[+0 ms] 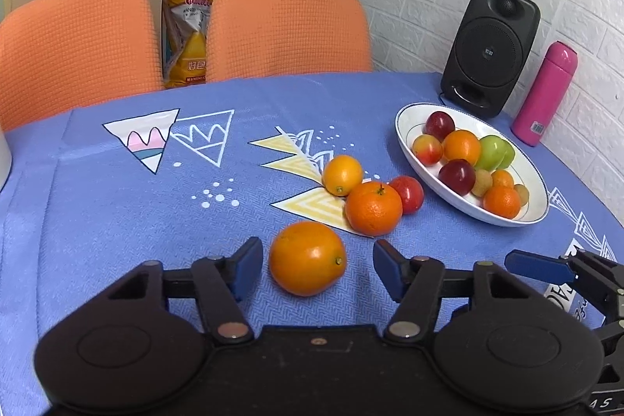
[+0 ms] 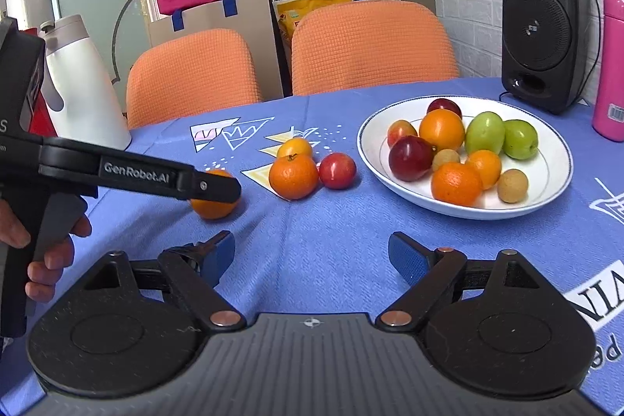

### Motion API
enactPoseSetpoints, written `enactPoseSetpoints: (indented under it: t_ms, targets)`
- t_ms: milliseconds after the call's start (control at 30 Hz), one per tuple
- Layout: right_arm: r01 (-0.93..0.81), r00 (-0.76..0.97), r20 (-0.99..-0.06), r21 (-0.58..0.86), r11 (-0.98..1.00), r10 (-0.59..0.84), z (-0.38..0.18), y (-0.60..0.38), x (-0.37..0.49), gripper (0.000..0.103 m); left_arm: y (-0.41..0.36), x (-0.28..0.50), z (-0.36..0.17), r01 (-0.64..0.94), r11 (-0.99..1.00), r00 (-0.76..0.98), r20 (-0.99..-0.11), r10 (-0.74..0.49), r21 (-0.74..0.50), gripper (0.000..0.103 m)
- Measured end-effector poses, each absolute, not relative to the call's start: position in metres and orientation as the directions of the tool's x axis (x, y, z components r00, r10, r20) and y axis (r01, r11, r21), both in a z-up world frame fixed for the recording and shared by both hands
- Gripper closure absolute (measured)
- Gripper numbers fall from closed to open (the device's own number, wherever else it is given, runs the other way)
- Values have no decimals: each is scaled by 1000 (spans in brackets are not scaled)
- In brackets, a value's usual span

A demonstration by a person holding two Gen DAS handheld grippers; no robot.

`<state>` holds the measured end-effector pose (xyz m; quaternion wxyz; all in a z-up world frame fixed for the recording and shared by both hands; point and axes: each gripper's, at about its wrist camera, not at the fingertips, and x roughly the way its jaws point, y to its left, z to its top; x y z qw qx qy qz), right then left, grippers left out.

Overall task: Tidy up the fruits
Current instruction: 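Grasp the large orange with the left tool while the right tool grasps a mandarin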

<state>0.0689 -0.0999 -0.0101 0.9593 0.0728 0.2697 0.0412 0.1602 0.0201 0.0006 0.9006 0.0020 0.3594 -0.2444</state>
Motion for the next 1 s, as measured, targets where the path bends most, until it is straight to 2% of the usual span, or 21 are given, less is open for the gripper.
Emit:
enactPoseSetpoints:
  t_ms: [633,833,1000]
  targets:
    - [-61,825,-547,166,984,143,-18,-96,89,0,36,149,-3,472,867,590,-673,-446,-160,0]
    - [-60,828,-544,156,986,136,-15,-95,99,17,54,134,-3,456,875,602,-667,-439,-164,0]
    - [-76,838,-528,141,987,140,-8,-89,107,18,57,130,-7,455,873,607,-658,-447,-173,0]
